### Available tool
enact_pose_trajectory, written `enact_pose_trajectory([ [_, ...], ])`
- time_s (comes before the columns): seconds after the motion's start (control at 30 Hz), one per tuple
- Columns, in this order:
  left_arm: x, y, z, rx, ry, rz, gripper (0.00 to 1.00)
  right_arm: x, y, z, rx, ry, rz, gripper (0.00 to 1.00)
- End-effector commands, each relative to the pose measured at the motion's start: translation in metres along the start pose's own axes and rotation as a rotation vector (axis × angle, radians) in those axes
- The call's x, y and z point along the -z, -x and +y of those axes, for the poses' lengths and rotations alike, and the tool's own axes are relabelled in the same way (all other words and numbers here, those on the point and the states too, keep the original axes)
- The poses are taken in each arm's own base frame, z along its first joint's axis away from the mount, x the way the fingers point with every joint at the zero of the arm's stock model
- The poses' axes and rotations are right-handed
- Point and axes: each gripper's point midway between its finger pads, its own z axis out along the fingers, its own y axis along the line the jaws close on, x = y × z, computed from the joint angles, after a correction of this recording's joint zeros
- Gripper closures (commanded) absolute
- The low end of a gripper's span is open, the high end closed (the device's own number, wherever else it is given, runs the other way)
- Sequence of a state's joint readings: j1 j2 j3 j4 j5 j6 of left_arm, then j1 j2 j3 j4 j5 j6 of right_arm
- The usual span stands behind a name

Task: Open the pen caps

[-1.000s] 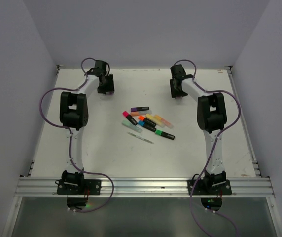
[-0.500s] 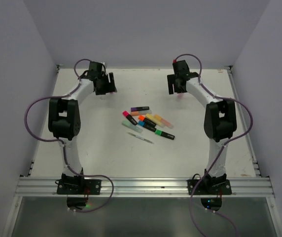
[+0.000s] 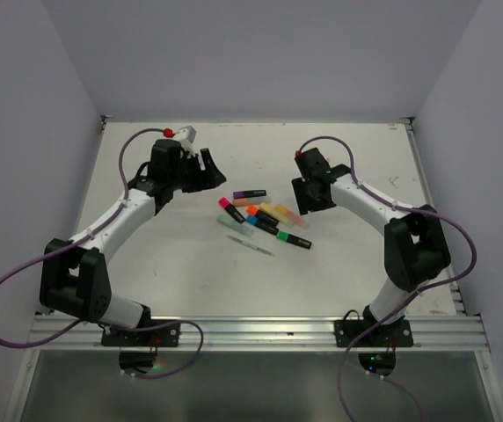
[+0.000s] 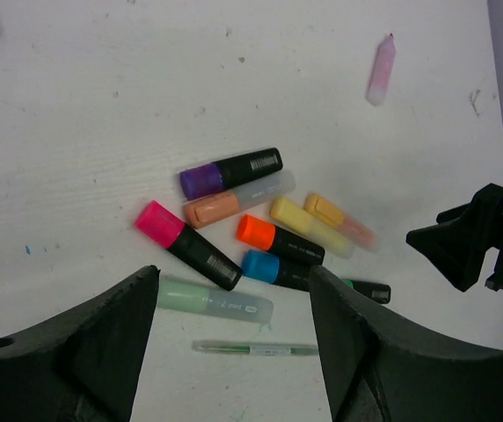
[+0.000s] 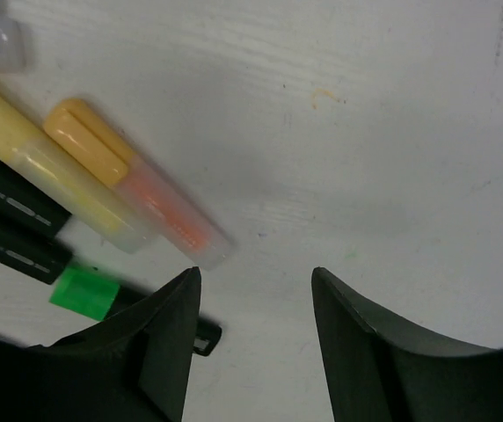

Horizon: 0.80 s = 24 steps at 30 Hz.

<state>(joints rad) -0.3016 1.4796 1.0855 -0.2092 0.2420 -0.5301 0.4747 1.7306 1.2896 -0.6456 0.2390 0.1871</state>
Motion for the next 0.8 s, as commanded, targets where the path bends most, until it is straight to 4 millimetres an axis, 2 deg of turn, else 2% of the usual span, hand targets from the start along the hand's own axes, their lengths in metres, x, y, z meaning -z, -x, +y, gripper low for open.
enact_pose_trajectory([
  [0.0,0.008,-0.006,-0.016,0.01,-0.085,-0.026,0.27,0.016,-0.018,-0.004,-0.044,0.016,0.013,0.44],
  [0.17,0.009,-0.025,-0.015,0.025,-0.108,-0.003,0.27,0.007,-0.031,-0.007,-0.014,0.002,0.04,0.49],
  [0.3,0.009,-0.031,-0.021,0.02,-0.134,0.017,0.28,0.006,-0.033,0.005,0.011,0.052,0.046,0.51],
  [0.33,0.011,-0.031,-0.022,0.018,-0.138,0.015,0.28,0.005,-0.035,0.008,0.021,0.063,0.049,0.5],
  [0.43,0.013,-0.034,-0.023,0.015,-0.143,0.018,0.28,0.0,-0.037,0.008,0.037,0.064,0.058,0.41],
  [0.53,0.015,-0.037,-0.024,0.015,-0.151,0.019,0.28,-0.008,-0.037,0.013,0.059,0.079,0.067,0.38],
  [0.77,0.021,-0.038,-0.029,-0.005,-0.174,0.021,0.28,-0.026,-0.037,0.015,0.107,0.077,0.101,0.39],
])
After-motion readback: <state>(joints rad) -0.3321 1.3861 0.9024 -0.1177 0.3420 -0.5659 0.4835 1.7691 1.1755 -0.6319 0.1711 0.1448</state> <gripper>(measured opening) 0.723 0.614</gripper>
